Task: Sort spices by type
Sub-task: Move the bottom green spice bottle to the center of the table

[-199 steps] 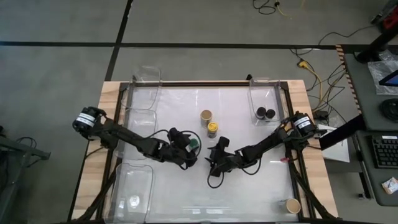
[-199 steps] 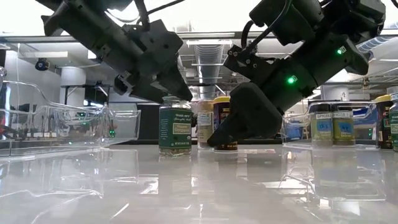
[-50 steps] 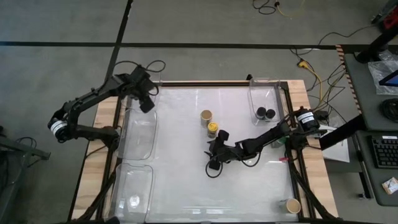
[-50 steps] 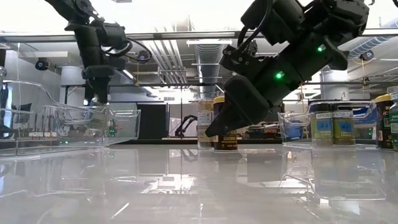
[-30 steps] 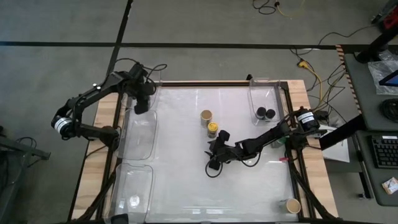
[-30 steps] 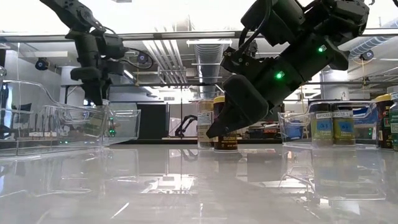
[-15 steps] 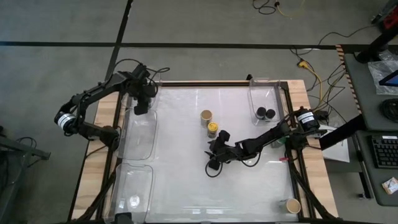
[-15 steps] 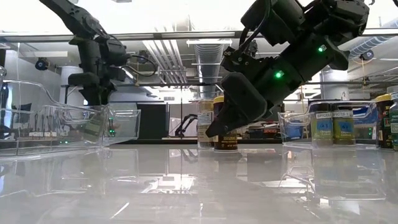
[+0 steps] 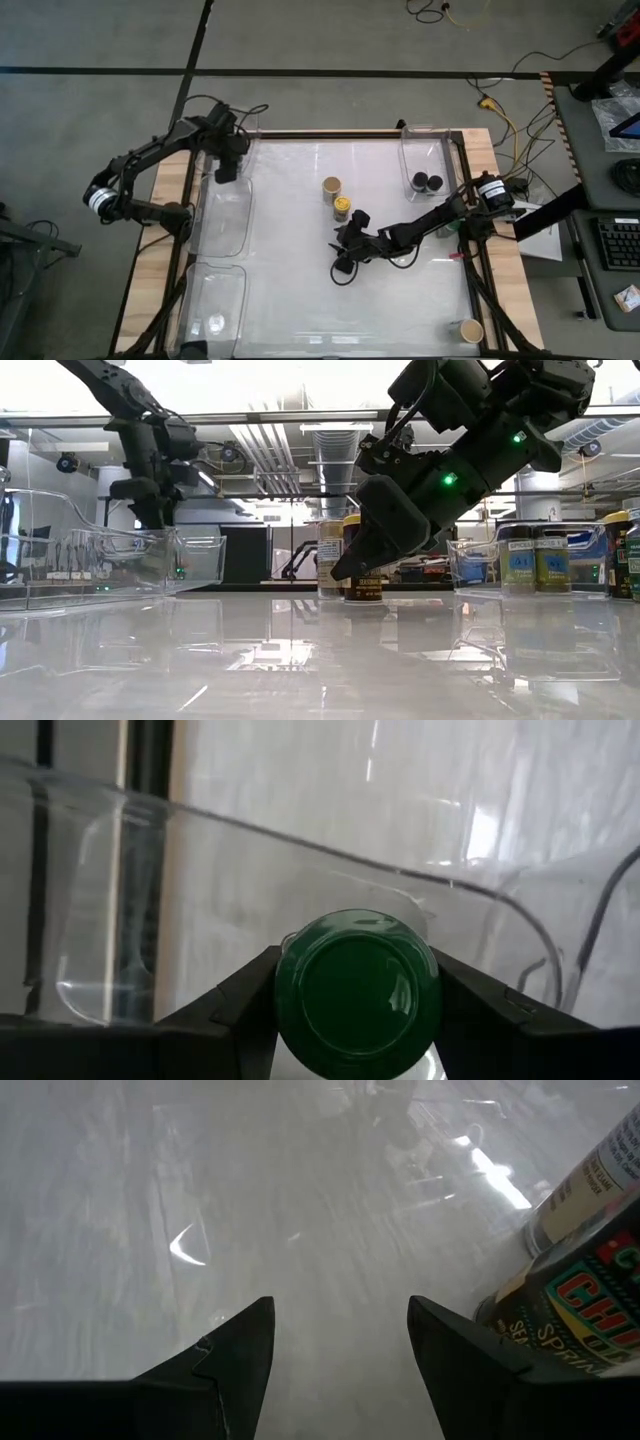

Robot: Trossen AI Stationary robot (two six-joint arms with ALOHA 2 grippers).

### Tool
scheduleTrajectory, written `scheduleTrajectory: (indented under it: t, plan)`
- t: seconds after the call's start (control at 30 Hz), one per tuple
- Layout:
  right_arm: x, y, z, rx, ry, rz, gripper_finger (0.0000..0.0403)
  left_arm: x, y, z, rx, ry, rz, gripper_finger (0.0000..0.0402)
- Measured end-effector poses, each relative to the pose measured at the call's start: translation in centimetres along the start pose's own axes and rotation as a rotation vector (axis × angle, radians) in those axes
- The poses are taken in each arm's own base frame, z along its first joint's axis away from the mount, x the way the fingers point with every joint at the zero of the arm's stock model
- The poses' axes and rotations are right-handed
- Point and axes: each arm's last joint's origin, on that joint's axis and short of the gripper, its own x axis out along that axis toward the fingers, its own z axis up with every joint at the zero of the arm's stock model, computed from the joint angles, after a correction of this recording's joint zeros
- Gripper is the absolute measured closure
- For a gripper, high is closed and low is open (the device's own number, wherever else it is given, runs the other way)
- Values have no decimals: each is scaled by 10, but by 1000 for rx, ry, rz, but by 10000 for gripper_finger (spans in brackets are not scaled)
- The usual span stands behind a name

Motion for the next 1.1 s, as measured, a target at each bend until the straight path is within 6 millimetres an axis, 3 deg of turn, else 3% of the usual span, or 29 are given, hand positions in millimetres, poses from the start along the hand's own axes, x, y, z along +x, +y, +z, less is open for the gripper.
scheduleTrajectory:
  t: [0.63,0.93,1.1]
  plan:
    - [-1,1,-1,20,3,3,184,1,0,-6,-38,-74,-44,211]
    - [-1,1,-1,31,5,2,184,1,3,-6,-107,-33,18,180]
    - [-1,1,-1,31,5,2,184,1,1,-6,-106,-48,-11,210]
